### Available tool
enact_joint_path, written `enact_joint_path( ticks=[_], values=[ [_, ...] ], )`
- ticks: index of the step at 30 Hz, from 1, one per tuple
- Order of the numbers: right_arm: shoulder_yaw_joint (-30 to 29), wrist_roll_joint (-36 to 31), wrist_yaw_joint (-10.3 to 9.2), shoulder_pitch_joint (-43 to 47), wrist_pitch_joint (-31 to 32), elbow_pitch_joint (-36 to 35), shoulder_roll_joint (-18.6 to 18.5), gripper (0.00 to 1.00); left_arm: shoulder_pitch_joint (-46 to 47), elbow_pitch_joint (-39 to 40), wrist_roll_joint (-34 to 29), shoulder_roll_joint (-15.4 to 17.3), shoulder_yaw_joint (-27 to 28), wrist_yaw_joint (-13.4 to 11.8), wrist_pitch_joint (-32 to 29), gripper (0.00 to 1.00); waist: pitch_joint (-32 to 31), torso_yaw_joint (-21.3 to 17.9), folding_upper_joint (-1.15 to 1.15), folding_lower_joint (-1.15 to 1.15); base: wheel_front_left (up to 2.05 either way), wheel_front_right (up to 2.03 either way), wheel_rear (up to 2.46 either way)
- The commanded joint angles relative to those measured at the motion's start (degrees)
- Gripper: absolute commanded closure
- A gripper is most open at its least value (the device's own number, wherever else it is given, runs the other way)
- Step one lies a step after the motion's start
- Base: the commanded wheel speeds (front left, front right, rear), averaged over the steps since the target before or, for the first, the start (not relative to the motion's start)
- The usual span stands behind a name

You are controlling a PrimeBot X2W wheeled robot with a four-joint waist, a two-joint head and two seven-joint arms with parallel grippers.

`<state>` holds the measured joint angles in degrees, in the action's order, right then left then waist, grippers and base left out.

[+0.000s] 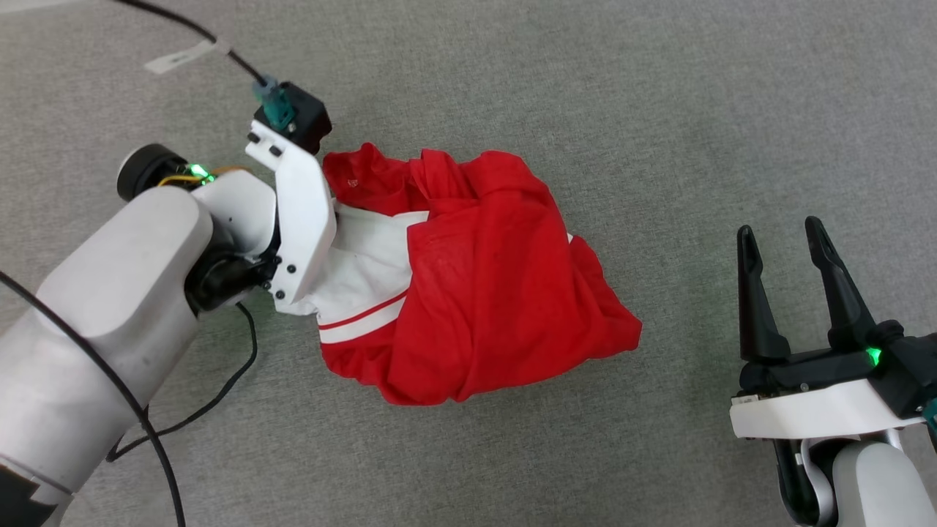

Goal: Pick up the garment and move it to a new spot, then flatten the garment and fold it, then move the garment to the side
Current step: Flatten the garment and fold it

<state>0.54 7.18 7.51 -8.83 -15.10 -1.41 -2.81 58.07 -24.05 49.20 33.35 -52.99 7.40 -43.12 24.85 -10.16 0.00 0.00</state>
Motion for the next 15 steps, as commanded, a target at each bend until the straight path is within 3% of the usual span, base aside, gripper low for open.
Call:
enact_joint_path(
  ticks=[1,11,15],
  values=[
    [-0.3,-0.2,-0.04,-0.1,-0.1,0.3,-0.1,0.00,-3.1,-1.7,0.5,0.8,-1.2,0.1,1.3,1.00,-0.8,0.5,0.00,0.00,0.00,0.00,0.00],
    [-0.9,-2.5,-0.04,2.2,-0.1,1.2,-0.1,0.00,-4.9,-4.6,2.4,4.4,5.1,-0.8,17.1,1.00,-7.7,5.0,0.00,0.00,0.00,0.00,0.00],
    [-0.9,-3.2,-0.04,2.9,-0.1,1.6,-0.1,0.00,-7.1,-4.3,3.8,6.4,7.2,-1.9,20.3,1.00,-9.7,6.4,0.00,0.00,0.00,0.00,0.00]
  ],
)
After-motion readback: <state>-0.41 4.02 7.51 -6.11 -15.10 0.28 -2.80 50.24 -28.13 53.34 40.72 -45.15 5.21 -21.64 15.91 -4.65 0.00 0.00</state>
